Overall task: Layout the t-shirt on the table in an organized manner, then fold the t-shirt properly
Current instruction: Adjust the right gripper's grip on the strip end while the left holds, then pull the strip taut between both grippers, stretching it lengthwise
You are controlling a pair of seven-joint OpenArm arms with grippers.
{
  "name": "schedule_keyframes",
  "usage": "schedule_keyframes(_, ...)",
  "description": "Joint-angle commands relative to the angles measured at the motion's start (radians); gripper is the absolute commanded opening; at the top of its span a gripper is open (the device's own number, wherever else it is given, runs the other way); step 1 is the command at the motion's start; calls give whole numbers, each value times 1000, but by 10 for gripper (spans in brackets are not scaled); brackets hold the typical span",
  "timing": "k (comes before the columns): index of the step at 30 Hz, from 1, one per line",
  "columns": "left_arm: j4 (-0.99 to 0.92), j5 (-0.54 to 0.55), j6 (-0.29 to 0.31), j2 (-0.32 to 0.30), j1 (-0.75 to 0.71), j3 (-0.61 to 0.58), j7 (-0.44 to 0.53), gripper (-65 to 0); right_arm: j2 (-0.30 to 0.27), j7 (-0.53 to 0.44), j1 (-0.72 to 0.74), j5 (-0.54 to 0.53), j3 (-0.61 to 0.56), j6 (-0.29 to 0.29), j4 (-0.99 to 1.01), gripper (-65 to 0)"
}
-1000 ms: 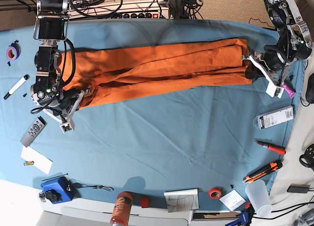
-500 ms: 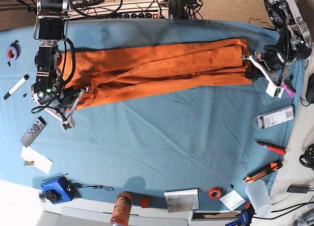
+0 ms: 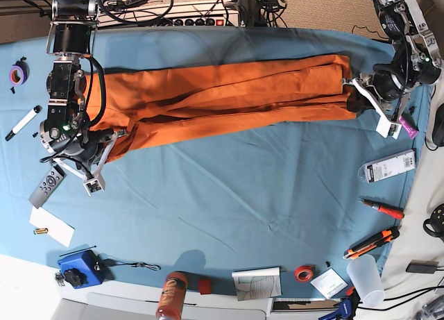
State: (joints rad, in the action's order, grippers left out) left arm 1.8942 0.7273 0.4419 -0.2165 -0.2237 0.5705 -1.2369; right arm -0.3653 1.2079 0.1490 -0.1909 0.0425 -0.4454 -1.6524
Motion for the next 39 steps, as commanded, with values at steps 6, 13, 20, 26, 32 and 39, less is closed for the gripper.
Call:
schedule_keyframes(6, 18, 18, 4, -11, 4, 3, 10, -650, -15, -9, -51, -3, 5, -3, -22, -650)
schedule_keyframes(13, 18, 18, 3, -11, 4, 3, -4, -650, -15, -32, -141, -2, 5, -2, -190, -650)
schedule_keyframes(20, 18, 44, 1, -10, -9, 3, -21, -650, -15, 23, -150, -3, 13, 14, -292, -650)
schedule_keyframes(26, 19, 52, 3, -11, -42, 3, -24, -650, -15, 60, -161, -39, 100, 10, -298, -650)
schedule_keyframes(32, 21, 52, 3, -10, -48, 3, -29, -650, -15, 125, -218, -260, 272, -68, -298, -650)
schedule_keyframes(39, 77, 52, 3, -10, -81, 3, -42, -650, -15, 188, -270, -459, 478, -145, -298, -650)
